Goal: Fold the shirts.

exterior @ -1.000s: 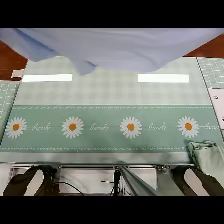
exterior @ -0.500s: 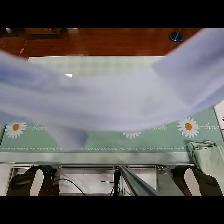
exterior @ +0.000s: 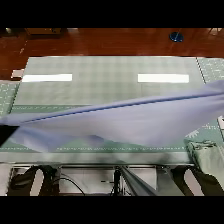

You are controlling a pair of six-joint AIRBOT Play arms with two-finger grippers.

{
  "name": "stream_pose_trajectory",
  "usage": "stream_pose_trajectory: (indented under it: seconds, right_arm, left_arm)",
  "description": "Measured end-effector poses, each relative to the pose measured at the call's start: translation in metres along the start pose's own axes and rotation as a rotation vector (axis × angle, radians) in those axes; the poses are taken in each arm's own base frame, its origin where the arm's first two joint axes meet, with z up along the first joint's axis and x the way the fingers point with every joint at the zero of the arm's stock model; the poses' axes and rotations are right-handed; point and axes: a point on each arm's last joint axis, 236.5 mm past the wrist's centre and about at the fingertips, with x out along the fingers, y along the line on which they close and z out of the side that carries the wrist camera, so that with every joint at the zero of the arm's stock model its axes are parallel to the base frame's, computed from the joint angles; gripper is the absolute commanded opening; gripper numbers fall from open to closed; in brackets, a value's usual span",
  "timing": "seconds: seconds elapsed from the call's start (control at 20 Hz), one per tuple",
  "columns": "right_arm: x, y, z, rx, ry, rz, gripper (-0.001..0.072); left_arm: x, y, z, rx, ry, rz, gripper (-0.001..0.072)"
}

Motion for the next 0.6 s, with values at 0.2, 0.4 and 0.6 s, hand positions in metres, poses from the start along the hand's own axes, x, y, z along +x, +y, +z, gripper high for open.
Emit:
stream_pose_trajectory:
  seconds: [0.2,0.4,0.6]
  right_arm:
    - [0.091,-0.034,-0.024,0.029,0.267,-0.016,0.0027]
    - [0.193,-0.056,-0.002,0.004,0.308,-0.036,0.0028]
    - [0.274,-0.078,0.026,0.005,0.229,-0.065,0.0028]
  left_arm:
    - [0.076,0.036,-0.041,-0.166,0.181,-0.051,0.0023]
    - [0.143,0.067,-0.040,-0.248,0.167,-0.093,0.0024]
    - [0.197,0.109,-0.018,-0.276,0.092,-0.066,0.0024]
